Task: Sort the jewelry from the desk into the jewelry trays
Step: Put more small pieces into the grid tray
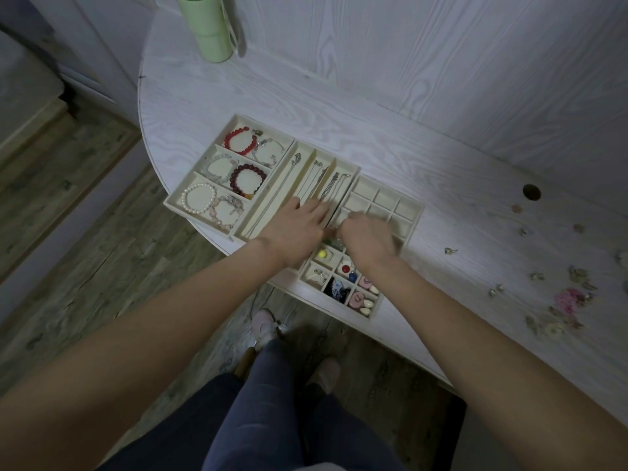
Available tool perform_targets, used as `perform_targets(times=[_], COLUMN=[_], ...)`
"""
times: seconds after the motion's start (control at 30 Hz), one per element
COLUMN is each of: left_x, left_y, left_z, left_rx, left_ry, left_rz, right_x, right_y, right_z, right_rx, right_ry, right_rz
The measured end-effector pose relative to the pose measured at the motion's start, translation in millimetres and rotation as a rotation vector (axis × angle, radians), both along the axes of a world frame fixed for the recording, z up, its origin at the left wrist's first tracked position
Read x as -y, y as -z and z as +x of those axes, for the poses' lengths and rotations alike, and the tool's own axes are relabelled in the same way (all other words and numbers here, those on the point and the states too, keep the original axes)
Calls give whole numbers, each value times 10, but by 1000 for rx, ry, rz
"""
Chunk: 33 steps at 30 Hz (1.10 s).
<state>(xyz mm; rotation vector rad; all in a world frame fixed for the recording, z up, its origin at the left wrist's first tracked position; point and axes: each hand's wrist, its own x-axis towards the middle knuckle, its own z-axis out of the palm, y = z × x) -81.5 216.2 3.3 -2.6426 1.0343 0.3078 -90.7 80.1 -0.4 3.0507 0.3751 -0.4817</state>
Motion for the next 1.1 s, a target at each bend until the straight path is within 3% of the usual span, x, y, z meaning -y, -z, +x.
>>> perform_targets(times=[0.1,0.33,0.6,0.77,1.1], left_x=[24,-89,32,16,36], left_y=[8,-41,14,-21,22], left_z=[-13,-83,-69,-45,-20], left_rx=[4,-62,-38,-82,-69], left_ry=[6,-65,-45,-94,-76], left_rz=[16,-167,-101,-129,-36], right_x=[23,159,167,115,-76], right_y=[27,64,45,40,-57], right_z=[-53,-134,-174,-127,18], right_rx=[60,47,-26,3,-82], right_ry=[-17,97,-14,69,145], right_rz=[49,125,36,92,12])
